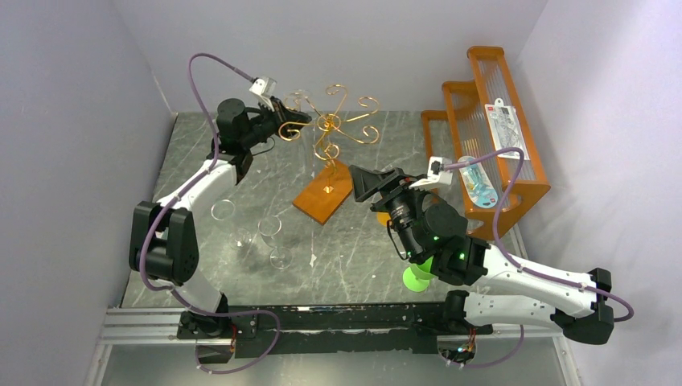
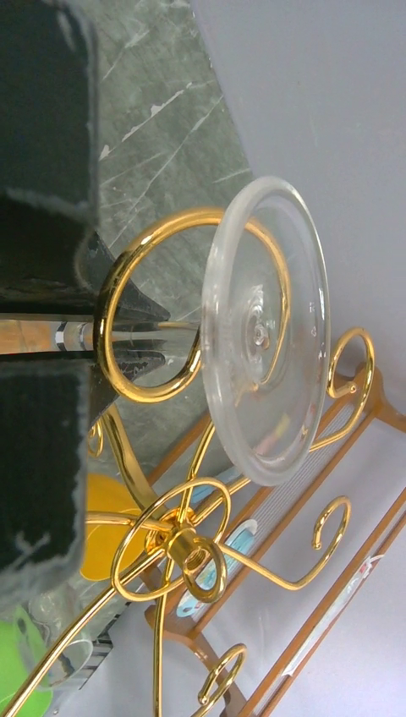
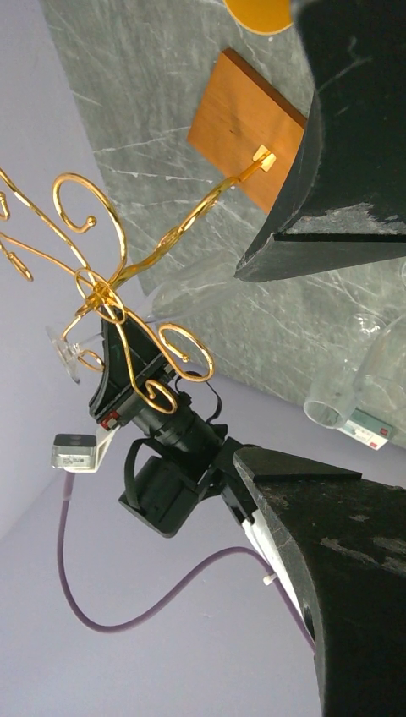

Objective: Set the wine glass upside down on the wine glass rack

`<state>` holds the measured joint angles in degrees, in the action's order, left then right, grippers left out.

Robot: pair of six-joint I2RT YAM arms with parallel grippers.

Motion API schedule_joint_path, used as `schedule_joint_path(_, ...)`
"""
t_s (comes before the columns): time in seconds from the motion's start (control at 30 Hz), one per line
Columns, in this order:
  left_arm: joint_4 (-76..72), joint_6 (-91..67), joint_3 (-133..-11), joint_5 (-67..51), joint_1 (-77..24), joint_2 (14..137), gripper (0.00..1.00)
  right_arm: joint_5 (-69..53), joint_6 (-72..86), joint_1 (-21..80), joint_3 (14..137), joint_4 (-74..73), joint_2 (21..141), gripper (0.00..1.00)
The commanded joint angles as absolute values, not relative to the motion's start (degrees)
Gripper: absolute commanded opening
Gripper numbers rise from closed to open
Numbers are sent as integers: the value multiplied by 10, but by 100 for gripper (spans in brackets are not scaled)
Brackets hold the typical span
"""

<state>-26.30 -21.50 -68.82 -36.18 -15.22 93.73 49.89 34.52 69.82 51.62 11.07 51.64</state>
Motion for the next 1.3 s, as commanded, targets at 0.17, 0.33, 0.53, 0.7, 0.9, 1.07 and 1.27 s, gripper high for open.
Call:
schedule_joint_path(0.17,-329,-243,-654,-313,-155,916,5,509,357,697,519,108,512,76)
schedule_joint_path(0.33,-368,-242,-628,-291,-155,898,5,511,359,697,516,106,508,76)
schedule_joint_path(0.53,-441,-242,-593,-297,-154,887,5,510,360,697,516,105,508,76)
schedule_joint_path(0.7,-456,-214,-598,-316,-154,892,5,509,362,698,515,103,506,76)
schedule_joint_path(0.9,-437,-190,-600,-279,-154,891,5,509,363,698,515,104,504,76)
schedule_joint_path(1.07,-441,-193,-592,-217,-155,885,5,509,363,697,515,103,505,76)
schedule_joint_path(1.27,-446,-176,-590,-198,-154,887,5,506,365,698,515,103,507,76)
